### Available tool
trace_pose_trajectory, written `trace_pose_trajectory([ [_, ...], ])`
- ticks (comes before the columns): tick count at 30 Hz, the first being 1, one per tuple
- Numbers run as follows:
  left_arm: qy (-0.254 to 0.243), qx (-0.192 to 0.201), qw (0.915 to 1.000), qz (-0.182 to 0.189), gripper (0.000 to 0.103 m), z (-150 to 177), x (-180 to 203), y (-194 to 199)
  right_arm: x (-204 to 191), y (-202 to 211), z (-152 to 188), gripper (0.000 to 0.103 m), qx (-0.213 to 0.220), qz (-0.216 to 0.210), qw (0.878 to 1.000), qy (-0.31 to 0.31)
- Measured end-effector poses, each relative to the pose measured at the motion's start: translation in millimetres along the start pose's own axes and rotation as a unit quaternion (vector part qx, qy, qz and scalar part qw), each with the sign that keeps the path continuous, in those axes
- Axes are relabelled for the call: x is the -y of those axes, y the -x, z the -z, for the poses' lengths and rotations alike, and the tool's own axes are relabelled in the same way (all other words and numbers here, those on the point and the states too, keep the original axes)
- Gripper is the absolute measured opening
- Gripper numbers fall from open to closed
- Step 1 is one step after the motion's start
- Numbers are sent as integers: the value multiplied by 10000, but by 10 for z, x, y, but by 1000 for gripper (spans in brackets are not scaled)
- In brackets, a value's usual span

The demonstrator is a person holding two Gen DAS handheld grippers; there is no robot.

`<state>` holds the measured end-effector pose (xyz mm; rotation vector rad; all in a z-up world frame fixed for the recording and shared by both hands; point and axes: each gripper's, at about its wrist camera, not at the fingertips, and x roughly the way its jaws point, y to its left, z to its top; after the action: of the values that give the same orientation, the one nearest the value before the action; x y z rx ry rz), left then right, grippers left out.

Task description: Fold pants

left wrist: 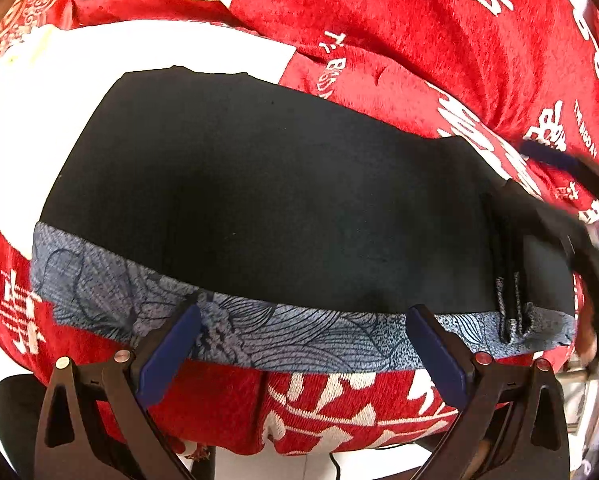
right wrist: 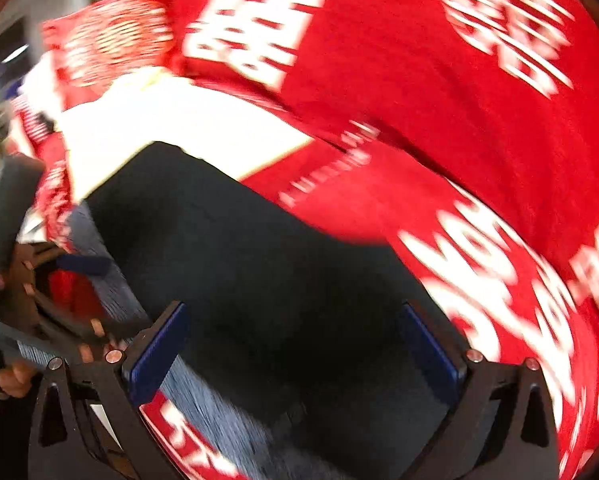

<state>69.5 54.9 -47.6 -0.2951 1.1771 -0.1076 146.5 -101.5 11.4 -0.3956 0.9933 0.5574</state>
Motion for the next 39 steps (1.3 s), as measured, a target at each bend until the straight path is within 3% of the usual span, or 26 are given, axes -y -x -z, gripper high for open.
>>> trace_pose_trajectory([
  [5,9,55,10000,62,103,21,-81,78,-154,-472,-583,103,-432,-1003,9910,775],
  [10,-75,150,9999,35,103,11,-200,214,-301,-1099,-952,103,-1145,-1809,9683,1288],
  [15,-88,201,9997,105,103,-61,-365,314,-498,-1783,-1055,103,-2246,-2686,9245,1506],
  [18,-187,290,9994,52,103,-110,-497,420,-672,-2009,-938,103,-2665,-2786,9061,1741],
  [19,-219,348,9991,64,103,-125,-555,475,-693,-1986,-939,102,-2617,-2777,9062,1820],
  [21,-287,493,9983,104,103,-148,-680,593,-708,-1858,-949,81,-2495,-2821,9065,1909],
  [23,-390,657,9970,108,103,-171,-833,705,-726,-1669,-935,51,-2266,-2643,9142,2073],
  [26,-500,745,9952,399,103,-258,-1082,769,-779,-1323,-836,29,-1716,-2251,9273,2447],
  [33,-956,915,9830,1274,103,-535,-1399,853,-876,-730,-670,25,-825,-2049,9365,2722],
  [39,-1592,795,9657,1890,103,-752,-1282,673,-834,-344,-565,25,-326,-2000,9332,2970],
])
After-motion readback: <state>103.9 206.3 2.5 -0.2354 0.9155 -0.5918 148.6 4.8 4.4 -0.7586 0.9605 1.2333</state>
